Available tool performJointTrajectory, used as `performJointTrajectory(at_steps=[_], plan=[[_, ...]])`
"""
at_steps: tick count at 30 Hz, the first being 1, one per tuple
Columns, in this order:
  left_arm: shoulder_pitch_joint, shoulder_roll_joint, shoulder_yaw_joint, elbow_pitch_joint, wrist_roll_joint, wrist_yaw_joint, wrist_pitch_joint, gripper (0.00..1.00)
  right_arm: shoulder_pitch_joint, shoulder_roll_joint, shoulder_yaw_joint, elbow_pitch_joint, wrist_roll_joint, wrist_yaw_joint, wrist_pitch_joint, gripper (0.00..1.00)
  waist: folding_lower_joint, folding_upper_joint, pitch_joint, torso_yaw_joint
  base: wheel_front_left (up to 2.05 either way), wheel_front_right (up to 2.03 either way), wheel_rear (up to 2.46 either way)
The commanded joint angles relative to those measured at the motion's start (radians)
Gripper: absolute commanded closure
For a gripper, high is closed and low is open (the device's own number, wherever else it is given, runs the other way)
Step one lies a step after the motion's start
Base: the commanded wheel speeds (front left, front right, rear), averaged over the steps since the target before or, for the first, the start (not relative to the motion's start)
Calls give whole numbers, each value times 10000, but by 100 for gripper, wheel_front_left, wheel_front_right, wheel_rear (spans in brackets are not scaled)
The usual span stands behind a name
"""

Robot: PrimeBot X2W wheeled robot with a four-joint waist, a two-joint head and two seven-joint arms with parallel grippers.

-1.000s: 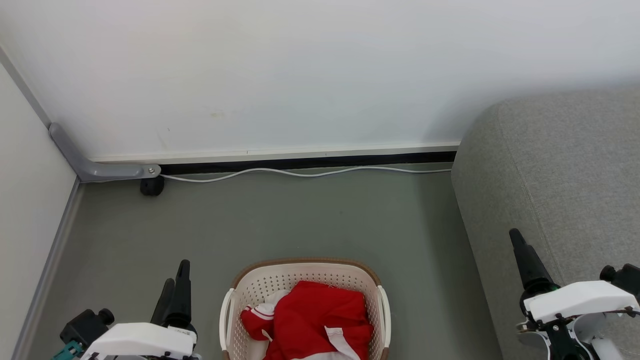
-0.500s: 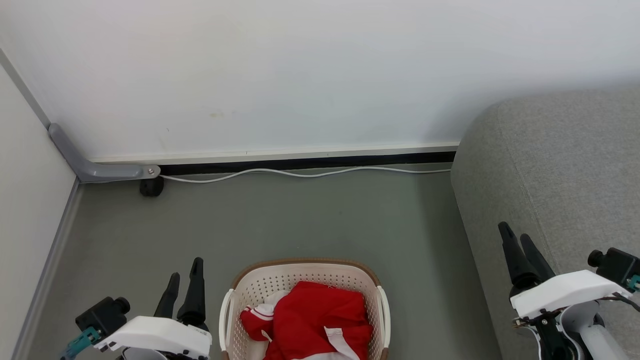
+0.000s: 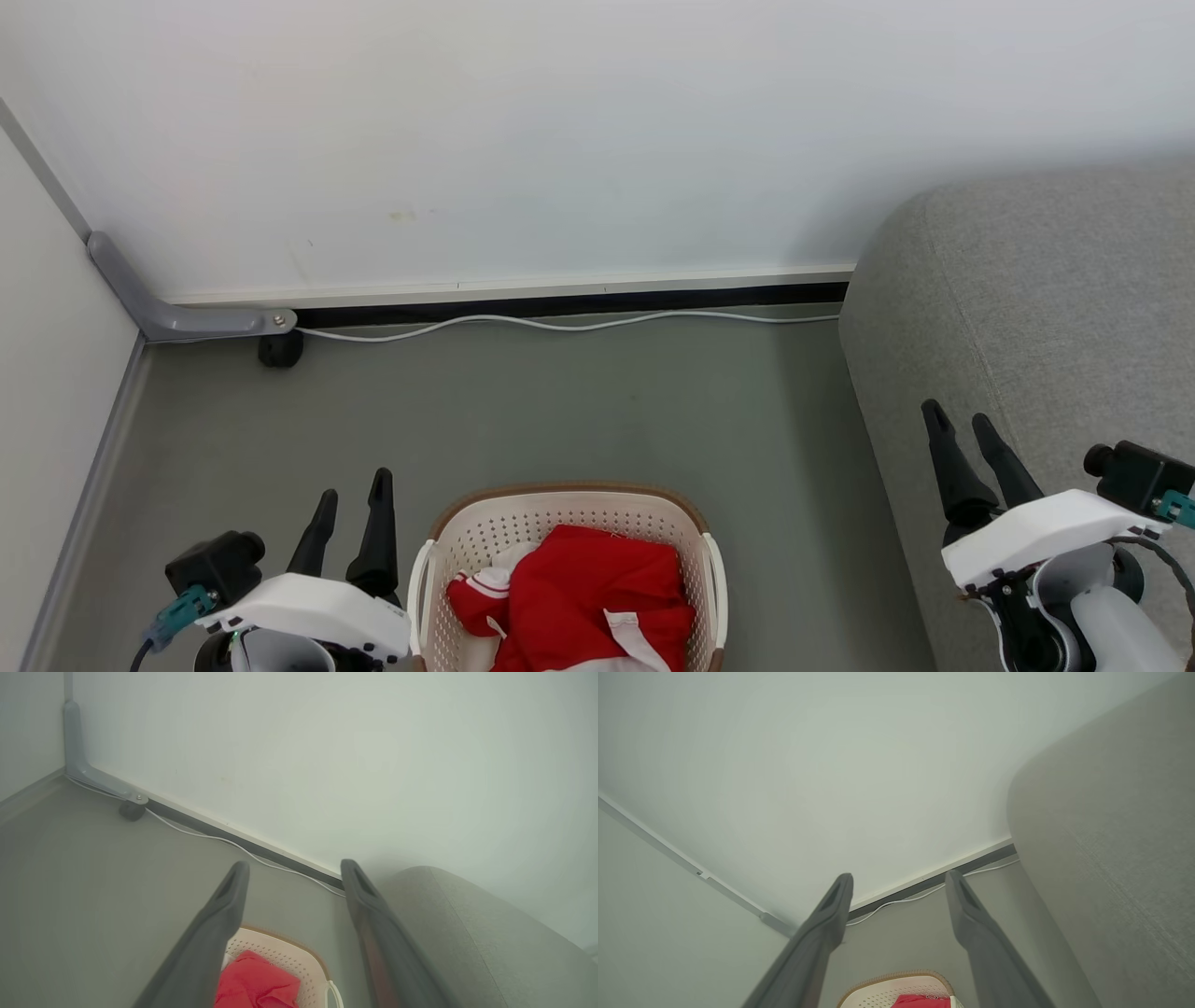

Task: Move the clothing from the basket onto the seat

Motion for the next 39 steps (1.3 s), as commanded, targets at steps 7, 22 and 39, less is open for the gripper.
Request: performJointTrajectory(at_steps=[7, 22, 39], plan=[[-781, 174, 14, -123, 1070, 270, -325, 0, -664, -315, 351, -61, -911, 36, -381, 0, 0, 0, 57, -5, 0, 0, 0], [-1017, 224, -146, -73, 2534, 566, -765, 0, -1013, -543, 716, 116, -2279, 42, -821, 0, 0, 0, 164, -28, 0, 0, 0], [-1282, 276, -326, -36, 3985, 1126, -1234, 0, -1500, -944, 1250, 472, -3667, 48, -1290, 0, -1, 0, 383, -49, 0, 0, 0]])
